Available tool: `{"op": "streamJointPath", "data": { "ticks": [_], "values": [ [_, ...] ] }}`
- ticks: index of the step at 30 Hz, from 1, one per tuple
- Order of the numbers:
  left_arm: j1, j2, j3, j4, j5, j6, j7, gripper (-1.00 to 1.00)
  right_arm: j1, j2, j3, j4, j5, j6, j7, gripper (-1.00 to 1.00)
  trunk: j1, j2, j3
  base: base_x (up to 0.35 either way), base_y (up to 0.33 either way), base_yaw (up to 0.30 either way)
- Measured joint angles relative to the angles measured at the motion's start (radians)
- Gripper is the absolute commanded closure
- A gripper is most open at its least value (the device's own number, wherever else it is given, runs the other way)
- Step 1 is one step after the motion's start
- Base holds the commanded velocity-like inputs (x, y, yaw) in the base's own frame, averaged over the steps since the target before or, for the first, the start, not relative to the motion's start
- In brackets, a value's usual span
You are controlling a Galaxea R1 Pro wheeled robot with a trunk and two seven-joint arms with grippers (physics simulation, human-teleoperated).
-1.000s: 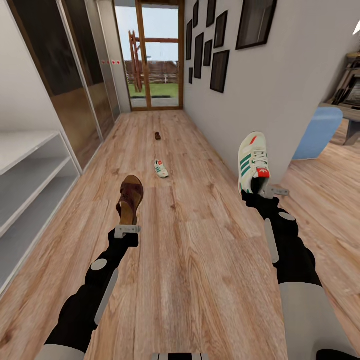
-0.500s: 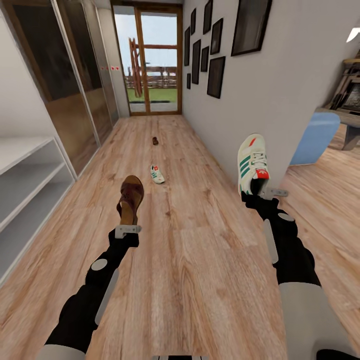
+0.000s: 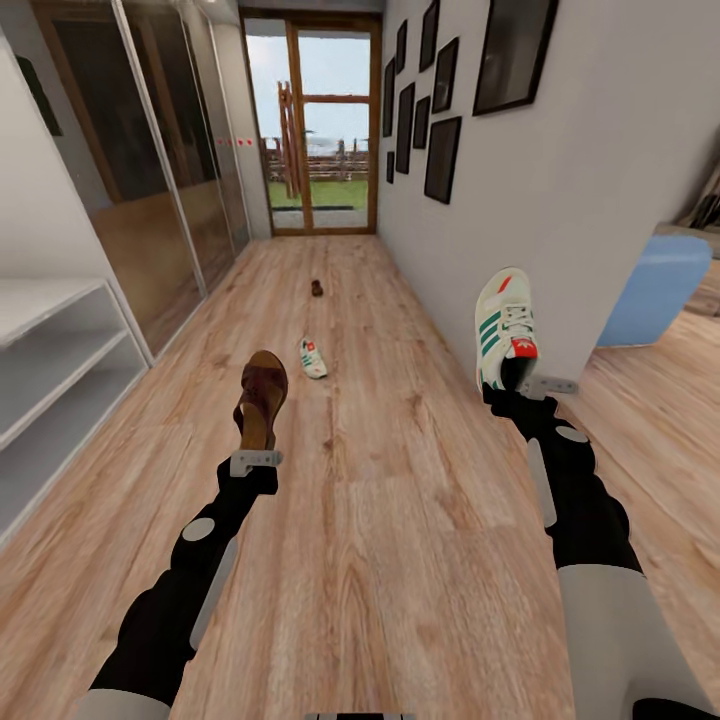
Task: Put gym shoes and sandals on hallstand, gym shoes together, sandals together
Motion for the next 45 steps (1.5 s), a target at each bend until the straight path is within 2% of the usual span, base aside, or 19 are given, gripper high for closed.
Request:
{"op": "streamJointPath", "data": {
  "ticks": [18,30,45],
  "values": [
    [0.0,0.0,0.0,0.0,0.0,-0.001,-0.001,1.0,0.0,0.0,0.0,0.001,0.0,0.0,0.0,1.0,0.0,0.0,0.02,0.023,-0.022,0.21],
    [0.0,0.0,-0.001,0.0,0.0,-0.001,-0.001,1.0,0.0,0.0,0.0,0.001,0.0,0.0,0.0,1.0,0.001,0.0,0.033,-0.159,-0.153,0.21],
    [0.0,0.0,-0.002,0.0,0.0,-0.001,-0.001,1.0,0.0,0.0,0.0,0.001,0.0,0.0,0.0,1.0,0.0,0.0,0.05,-0.012,-0.011,0.21]
  ]
}}
